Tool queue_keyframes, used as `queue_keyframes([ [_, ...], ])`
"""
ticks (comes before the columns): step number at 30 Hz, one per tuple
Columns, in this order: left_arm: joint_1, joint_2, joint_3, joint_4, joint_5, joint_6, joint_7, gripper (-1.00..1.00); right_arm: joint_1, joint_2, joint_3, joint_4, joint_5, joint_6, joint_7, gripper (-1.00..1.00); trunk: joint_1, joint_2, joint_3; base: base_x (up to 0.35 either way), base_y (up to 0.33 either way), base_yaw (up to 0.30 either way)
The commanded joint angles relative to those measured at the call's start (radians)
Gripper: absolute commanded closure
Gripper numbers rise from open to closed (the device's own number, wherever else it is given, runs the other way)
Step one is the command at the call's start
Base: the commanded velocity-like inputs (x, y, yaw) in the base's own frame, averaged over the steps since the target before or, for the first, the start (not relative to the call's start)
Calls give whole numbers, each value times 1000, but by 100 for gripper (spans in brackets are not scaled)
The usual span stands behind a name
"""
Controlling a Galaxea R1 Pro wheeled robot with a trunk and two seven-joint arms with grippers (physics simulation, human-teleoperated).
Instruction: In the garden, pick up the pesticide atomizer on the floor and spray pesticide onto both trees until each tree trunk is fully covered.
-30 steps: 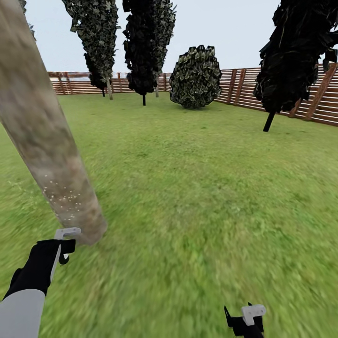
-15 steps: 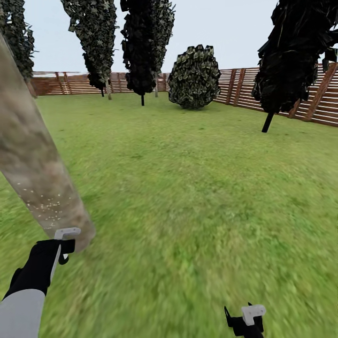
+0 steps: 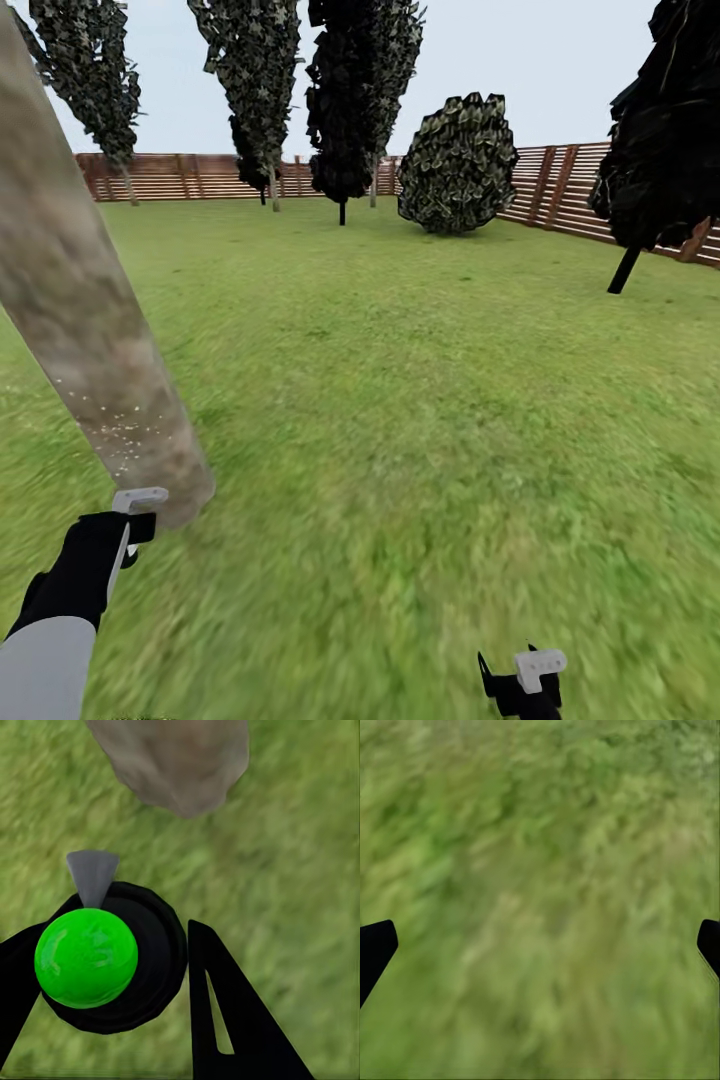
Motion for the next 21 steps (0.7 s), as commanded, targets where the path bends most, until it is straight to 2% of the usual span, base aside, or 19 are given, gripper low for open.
queue_keyframes([
  [1, 0, 0, 1, 0, -1, 0, 0, 100, 0, 0, 0, 0, 0, 0, 0, -100, 0, 0, 0, 144, -254, 277],
  [21, 0, 1, 2, 0, -2, 0, 1, 100, 0, 0, 0, 0, 1, 0, 0, -100, 0, 0, 0, 142, -254, 277],
])
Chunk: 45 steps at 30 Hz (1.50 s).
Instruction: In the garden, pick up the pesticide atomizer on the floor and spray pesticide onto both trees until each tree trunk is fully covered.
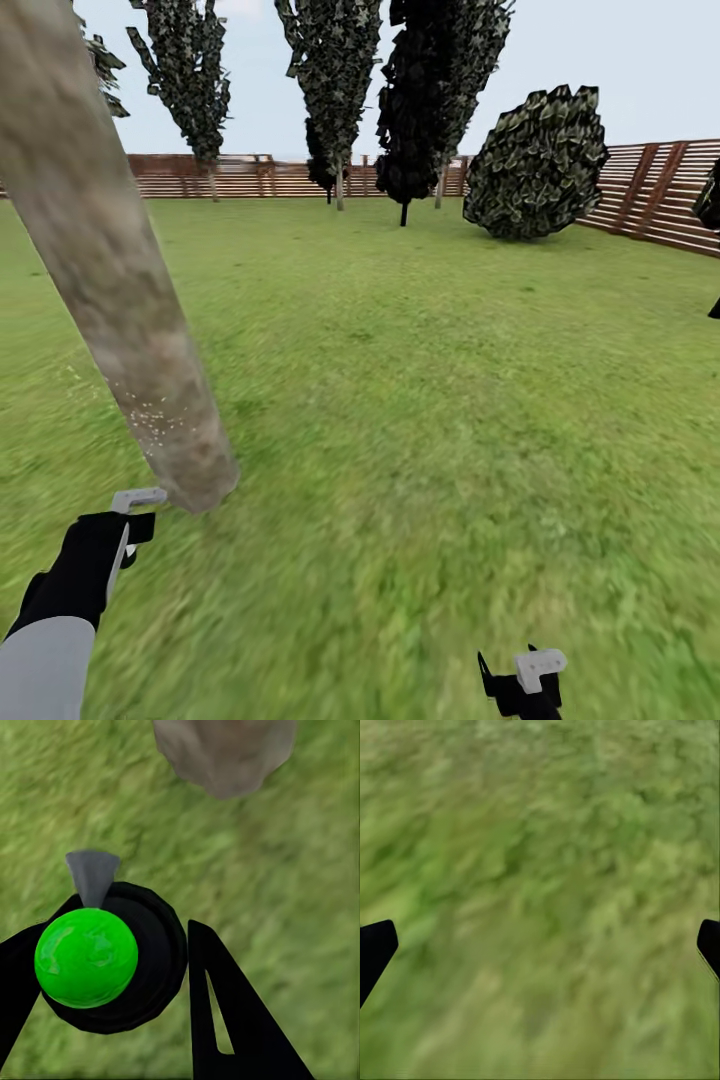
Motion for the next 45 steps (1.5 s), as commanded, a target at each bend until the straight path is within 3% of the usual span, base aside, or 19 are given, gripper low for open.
queue_keyframes([
  [1, 0, 0, 0, 0, -1, 0, 0, 100, 0, 0, 0, 0, 0, 0, 0, -100, 0, 0, 0, 135, -254, 267],
  [18, 0, 4, 1, 0, -1, 1, 0, 100, 0, 2, 0, 0, -1, 0, 0, -100, 0, 0, 0, 136, -254, 46],
  [45, 0, 6, 1, 0, -1, 2, 0, 100, 0, 3, 0, 0, -1, 0, 0, -100, 0, 0, 0, 146, -253, 272],
])
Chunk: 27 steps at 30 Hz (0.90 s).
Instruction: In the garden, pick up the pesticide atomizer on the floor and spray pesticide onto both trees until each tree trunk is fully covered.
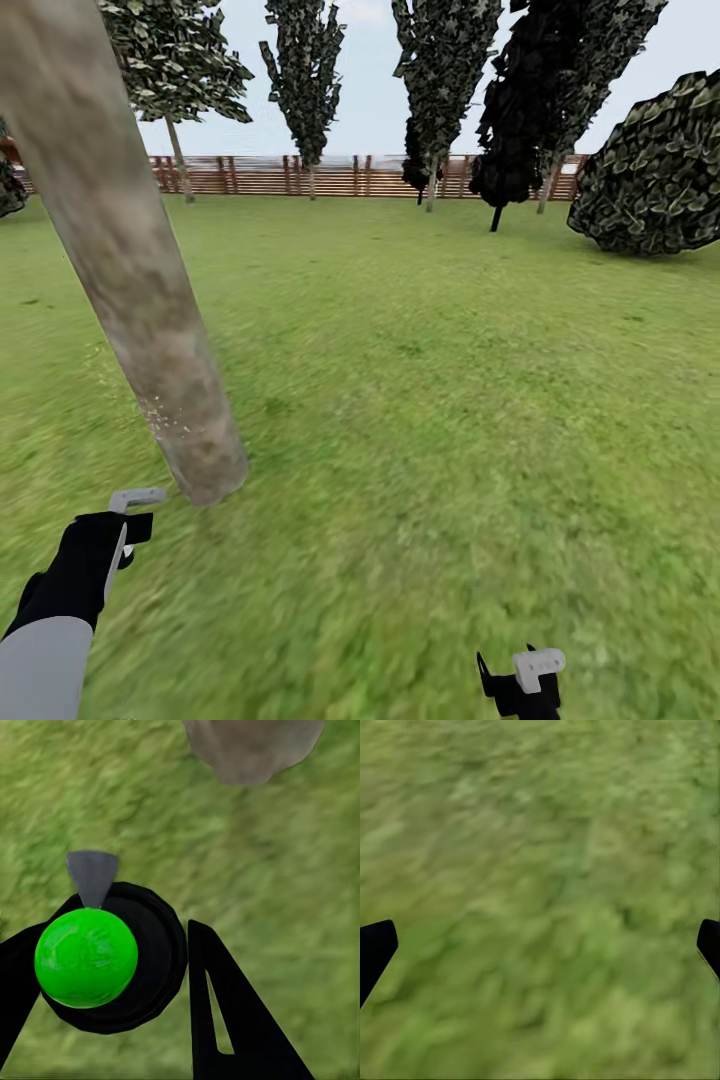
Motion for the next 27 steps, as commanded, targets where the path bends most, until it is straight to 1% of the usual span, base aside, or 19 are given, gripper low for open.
queue_keyframes([
  [1, 0, 0, 0, 0, 0, 0, 0, 100, 0, 0, 0, 0, 0, 0, 0, -100, 0, 0, 0, 170, -250, 196],
  [10, 0, 0, 0, 0, 1, 0, 0, 100, 0, -1, 0, 0, 0, 0, 0, -100, 0, 0, 0, 163, -250, 25],
  [18, 0, 0, 0, 0, 1, 0, 0, 100, 0, -1, 0, 0, 0, 0, 0, -100, 0, 0, 0, 112, -258, 6],
  [20, 0, 0, 0, 0, 1, 0, 0, 100, 0, 0, 0, 0, 0, 0, 0, -100, 0, 0, 0, 26, -207, 203],
  [25, 0, -5, 3, -3, 5, 1, 0, 100, 0, -2, 0, -1, 0, 0, 0, -100, 0, 0, 0, 3, -27, 270],
  [27, -13, -10, 2, -14, 7, 1, 0, 100, 0, -3, 0, -3, 0, 0, -1, -100, 0, 0, 0, 0, -2, 277],
])
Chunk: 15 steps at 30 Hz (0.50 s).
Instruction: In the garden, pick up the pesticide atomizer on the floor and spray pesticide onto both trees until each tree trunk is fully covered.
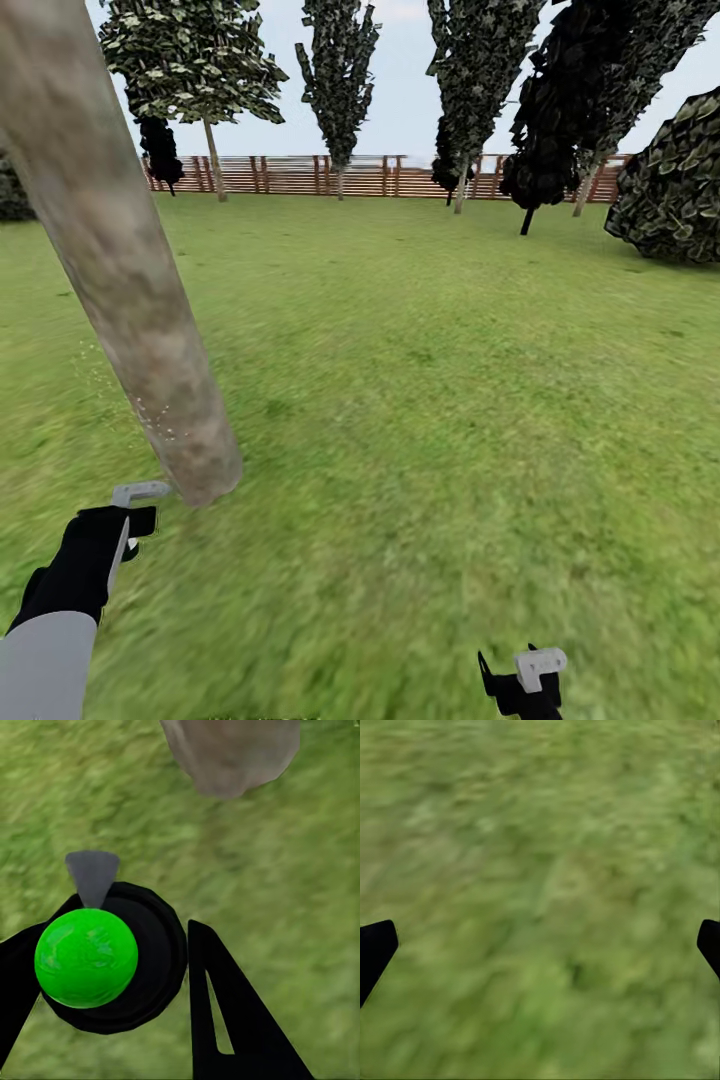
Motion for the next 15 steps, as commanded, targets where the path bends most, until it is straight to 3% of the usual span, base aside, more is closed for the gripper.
queue_keyframes([
  [1, -2, 0, -1, -1, 0, 1, -3, 100, 0, 0, 0, 0, 0, 0, 0, -100, 0, 0, 0, 0, -1, 278],
  [3, -10, -4, -8, -3, 15, 2, -11, 100, 0, 0, -1, 0, 0, 0, 0, -100, 0, 0, 0, 0, 0, 251],
  [7, -116, -21, -17, -1, 24, 21, -16, 100, 0, -3, -1, -2, -1, 0, 0, -100, 0, 0, 0, 0, 0, 57],
  [8, -137, -20, -28, 0, 24, 29, -16, 100, 0, -3, -1, -2, -1, 0, 0, -100, 0, 0, 0, 0, 0, 7],
  [9, -175, -15, -71, -1, 24, 54, -16, 100, 0, -3, -1, -2, -1, 0, 0, -100, 0, 0, 0, 0, 0, 2],
  [10, -205, -12, -88, -1, 24, 75, -16, 100, 0, -3, -1, -2, -1, -1, 0, -100, 0, 0, 0, 0, 0, 0],
  [15, -268, 4, -101, -4, 22, 173, -18, 100, 0, -4, -1, -2, -1, -1, 0, -100, 0, 0, 0, 0, 0, 0],
])
